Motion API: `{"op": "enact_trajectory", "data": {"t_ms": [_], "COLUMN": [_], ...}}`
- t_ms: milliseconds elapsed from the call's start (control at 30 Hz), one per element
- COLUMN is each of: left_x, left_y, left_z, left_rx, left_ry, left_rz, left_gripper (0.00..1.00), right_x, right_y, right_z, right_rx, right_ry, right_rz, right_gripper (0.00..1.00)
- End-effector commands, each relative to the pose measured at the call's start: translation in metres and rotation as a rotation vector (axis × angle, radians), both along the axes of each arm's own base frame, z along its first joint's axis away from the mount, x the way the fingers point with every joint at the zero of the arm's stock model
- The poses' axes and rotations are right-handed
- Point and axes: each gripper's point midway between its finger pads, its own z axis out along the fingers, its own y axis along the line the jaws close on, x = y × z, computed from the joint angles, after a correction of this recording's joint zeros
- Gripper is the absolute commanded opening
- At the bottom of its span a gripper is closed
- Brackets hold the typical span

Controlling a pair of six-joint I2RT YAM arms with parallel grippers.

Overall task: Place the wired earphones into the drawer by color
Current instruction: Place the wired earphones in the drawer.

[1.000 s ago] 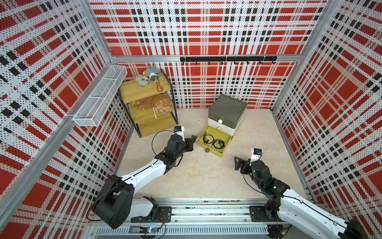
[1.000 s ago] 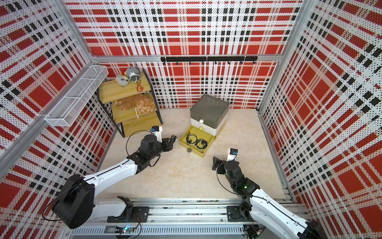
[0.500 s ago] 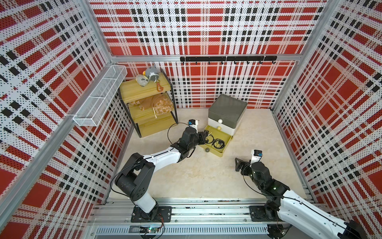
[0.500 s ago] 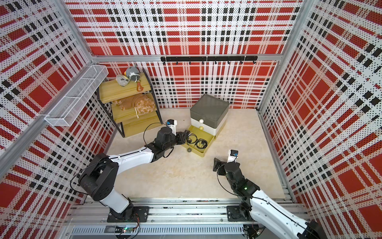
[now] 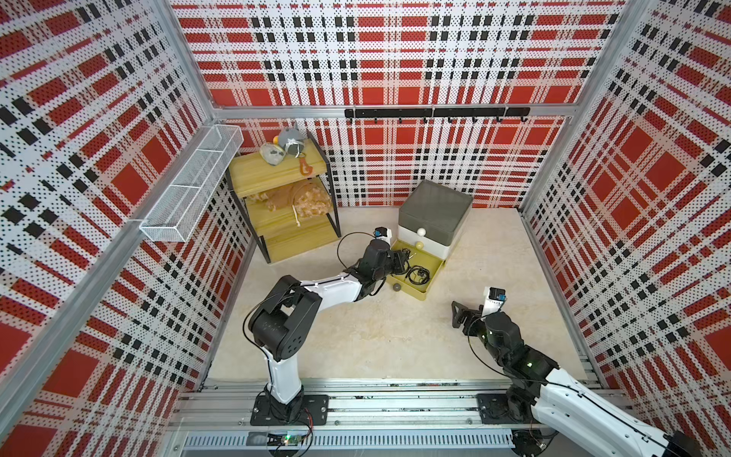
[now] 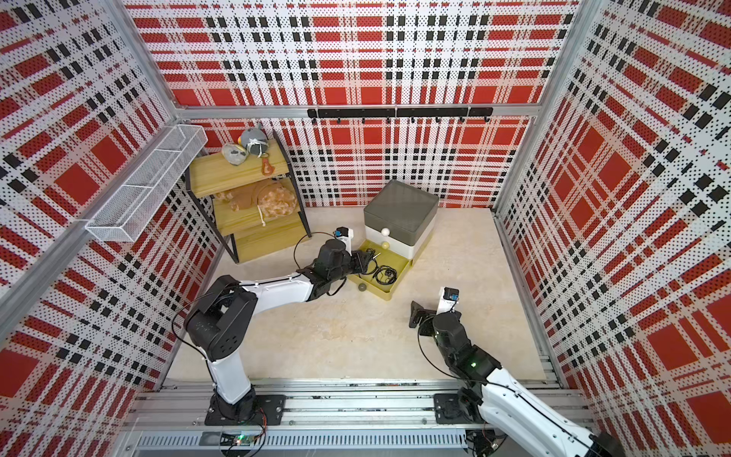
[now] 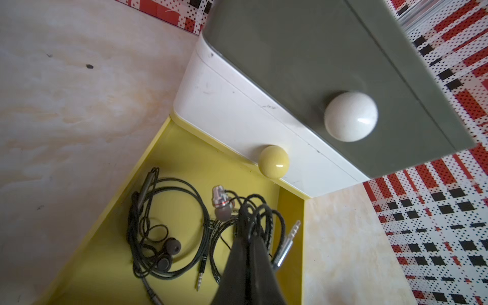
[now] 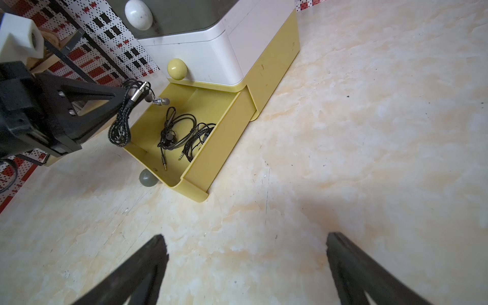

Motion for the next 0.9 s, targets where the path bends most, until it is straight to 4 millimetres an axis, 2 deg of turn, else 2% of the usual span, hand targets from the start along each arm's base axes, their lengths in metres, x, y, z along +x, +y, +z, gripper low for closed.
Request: {"op": "enact_trajectory", "data": {"t_ms": [0,300,333,400,500,667,867], "left_x": [0.007,0.013,0.014,0.014,0.014,0.010,-0.011], "left_y": [-0.012,-0.014,-0.014,-0.013,-0.008,0.005,0.026], "left_z": [0.006,0.001,0.001,0.004,0.010,0.026,0.034], "left_rx": [-0.021,-0.017,-0.019,-0.021,-0.019,-0.026,-0.033], "left_ry": [-0.024,-0.023,-0.023,-0.024,-0.035,-0.062,-0.092], "left_rz": [-0.016,-0.015,-0.016,-0.016,0.000,0.032,0.056], "left_gripper": [0.00,0.00,0.07,0.34,0.56,0.71,0.93], "right_x": [-0.002,-0.004,-0.004,-0.003,-0.003,-0.001,0.005], "right_y": [-0.006,-0.008,-0.008,-0.008,-0.006,-0.002,-0.002], "right_z": [-0.006,-0.005,-0.005,-0.004,-0.003,0.002,0.006], "right_rx": [-0.017,-0.013,-0.014,-0.012,-0.008,-0.012,-0.033], "right_ry": [0.007,-0.001,-0.001,-0.004,-0.009,-0.015,-0.007], "right_rz": [-0.017,-0.023,-0.023,-0.023,-0.014,0.001,-0.016], "right_gripper": [1.00,1.00,1.00,1.00,1.00,1.00,1.00]}}
